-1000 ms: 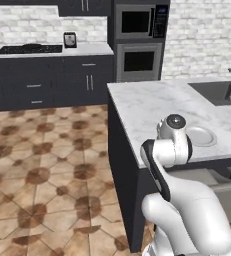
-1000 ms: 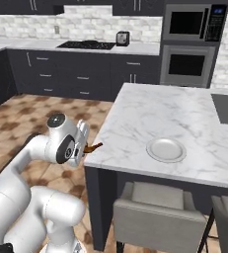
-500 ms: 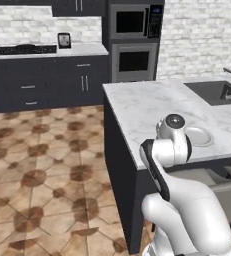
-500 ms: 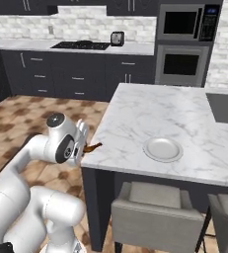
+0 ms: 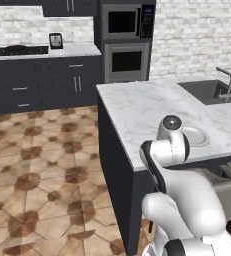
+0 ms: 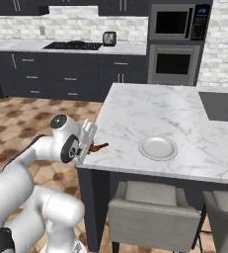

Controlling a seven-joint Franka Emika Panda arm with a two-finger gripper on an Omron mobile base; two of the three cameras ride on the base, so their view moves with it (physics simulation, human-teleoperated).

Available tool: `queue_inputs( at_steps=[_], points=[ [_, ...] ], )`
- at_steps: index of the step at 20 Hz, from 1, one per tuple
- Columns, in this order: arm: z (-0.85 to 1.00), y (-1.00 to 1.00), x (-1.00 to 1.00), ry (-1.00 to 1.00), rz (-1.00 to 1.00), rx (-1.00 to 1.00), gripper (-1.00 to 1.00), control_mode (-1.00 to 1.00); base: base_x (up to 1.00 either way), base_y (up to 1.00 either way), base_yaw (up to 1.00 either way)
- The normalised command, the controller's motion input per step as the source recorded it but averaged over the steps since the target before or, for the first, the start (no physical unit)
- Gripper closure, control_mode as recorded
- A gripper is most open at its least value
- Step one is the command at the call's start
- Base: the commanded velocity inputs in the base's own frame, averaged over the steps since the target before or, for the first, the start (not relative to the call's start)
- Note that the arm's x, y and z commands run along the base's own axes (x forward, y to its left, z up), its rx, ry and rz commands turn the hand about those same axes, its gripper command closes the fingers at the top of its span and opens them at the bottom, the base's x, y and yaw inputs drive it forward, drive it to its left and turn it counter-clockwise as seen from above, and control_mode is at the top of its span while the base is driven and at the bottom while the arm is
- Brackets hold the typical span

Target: Take the chicken drumsticks from the pan and place one on each plate on the dining counter.

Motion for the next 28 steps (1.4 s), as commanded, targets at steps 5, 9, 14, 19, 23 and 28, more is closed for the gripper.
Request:
queue_inputs(
  at_steps=[5, 9, 14, 19, 23, 28],
  points=[
    [0.0, -0.7, 0.61, -0.07, -0.41, 0.09, 1.0, -1.0, 0.0, 0.0, 0.0],
    [0.41, -1.0, 0.4, 0.17, -0.2, 0.25, 1.0, -1.0, 0.0, 0.0, 0.0],
    [0.76, -1.0, 0.19, 0.25, -0.12, 0.33, 1.0, -1.0, 0.0, 0.0, 0.0],
    [0.58, -0.8, 0.24, 0.13, -0.07, 0.25, 1.0, -1.0, 0.0, 0.0, 0.0],
    [-0.04, -0.41, 0.44, 0.09, -0.05, 0.12, 1.0, -1.0, 0.0, 0.0, 0.0],
    [-0.62, -0.08, 0.45, -0.01, -0.03, 0.0, 1.0, -1.0, 0.0, 0.0, 0.0]
  ],
)
